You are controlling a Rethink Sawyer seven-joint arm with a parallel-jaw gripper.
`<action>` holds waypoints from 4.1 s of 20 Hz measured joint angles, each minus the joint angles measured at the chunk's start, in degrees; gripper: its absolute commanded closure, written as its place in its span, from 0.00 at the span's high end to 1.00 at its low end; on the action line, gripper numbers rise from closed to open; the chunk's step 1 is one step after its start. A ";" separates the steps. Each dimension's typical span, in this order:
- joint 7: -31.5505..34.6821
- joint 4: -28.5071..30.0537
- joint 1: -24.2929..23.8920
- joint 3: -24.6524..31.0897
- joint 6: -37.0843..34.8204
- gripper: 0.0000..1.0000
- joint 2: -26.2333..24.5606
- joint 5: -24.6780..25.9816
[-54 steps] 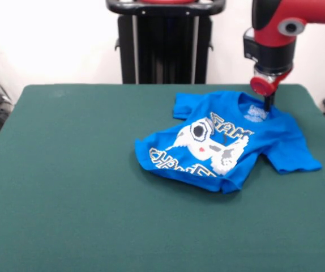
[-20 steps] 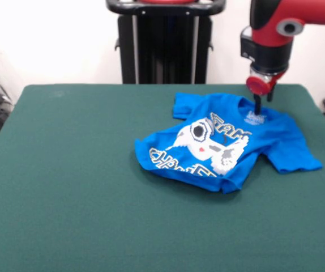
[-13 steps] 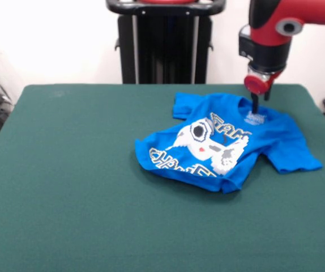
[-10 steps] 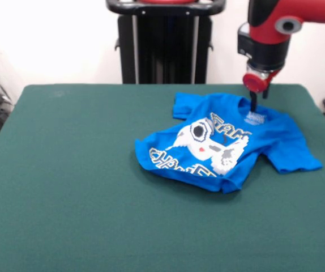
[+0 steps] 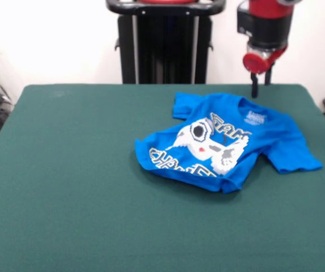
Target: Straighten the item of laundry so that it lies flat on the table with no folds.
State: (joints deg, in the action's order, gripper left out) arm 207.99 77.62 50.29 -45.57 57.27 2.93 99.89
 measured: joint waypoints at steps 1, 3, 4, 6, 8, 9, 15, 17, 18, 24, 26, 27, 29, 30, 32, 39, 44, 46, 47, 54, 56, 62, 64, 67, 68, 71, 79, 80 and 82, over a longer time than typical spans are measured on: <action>0.00 0.01 -0.14 -0.56 -0.01 1.00 0.35 -0.01; 0.00 0.01 -0.45 -1.44 -0.01 1.00 1.00 -0.05; 0.00 0.02 -1.07 -2.58 -0.20 1.00 1.66 -0.09; 0.00 0.02 -1.90 -3.54 -0.58 1.00 2.14 -0.16; 0.00 0.01 -3.14 -4.66 -1.47 1.00 2.64 -0.25; 0.00 0.02 -3.43 -4.88 -1.72 1.00 2.69 -0.25; 0.00 -0.09 -9.21 -7.92 -4.93 1.00 2.72 0.39; 0.00 -0.34 -11.03 -8.59 -4.93 1.00 2.71 1.13; 0.00 -0.48 -11.83 -8.94 -4.93 1.00 2.72 1.52; 0.00 -2.86 -17.42 -11.10 -4.93 1.00 3.47 4.21; 0.00 -4.68 -19.39 -11.81 -4.92 1.00 4.06 5.38; 0.00 -5.87 -20.39 -12.31 -4.89 1.00 4.24 6.01; 0.00 -7.67 -21.65 -12.92 -4.54 1.00 4.52 7.03; 0.00 -8.22 -21.97 -13.03 -4.37 1.00 4.65 7.32; 0.00 -10.05 -23.02 -13.26 -3.70 1.00 5.17 8.18; 0.00 -16.45 -26.29 -14.26 -0.66 1.00 5.57 11.05; 0.00 -19.89 -28.19 -14.27 1.93 1.00 5.84 11.86; 0.00 -20.75 -28.56 -14.27 2.91 1.00 5.93 11.93; 0.00 -20.91 -28.48 -14.26 3.23 1.00 5.91 11.96; 0.00 -20.92 -27.51 -14.26 3.30 1.00 5.76 12.15; 0.00 -21.12 -27.57 -14.27 3.30 1.00 5.71 12.66; 0.00 -23.45 -28.64 -14.27 3.30 1.00 4.91 14.64; 0.00 -24.63 -28.97 -14.26 3.37 1.00 4.45 15.17; 0.00 -27.37 -29.79 -14.27 3.85 1.00 3.43 16.23; 0.00 -27.91 -29.98 -14.27 3.91 1.00 3.16 16.44; 0.00 -30.79 -31.12 -14.27 3.99 1.00 1.65 17.30; 0.00 -33.56 -31.54 -14.30 3.98 1.00 -1.73 17.68; 0.00 -33.67 -31.42 -14.28 3.98 1.00 -2.28 17.65; 0.00 -33.86 -31.13 -14.27 3.98 1.00 -3.81 17.64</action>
State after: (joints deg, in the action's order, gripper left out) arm 207.99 43.76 19.16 -59.85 61.24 -0.88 117.53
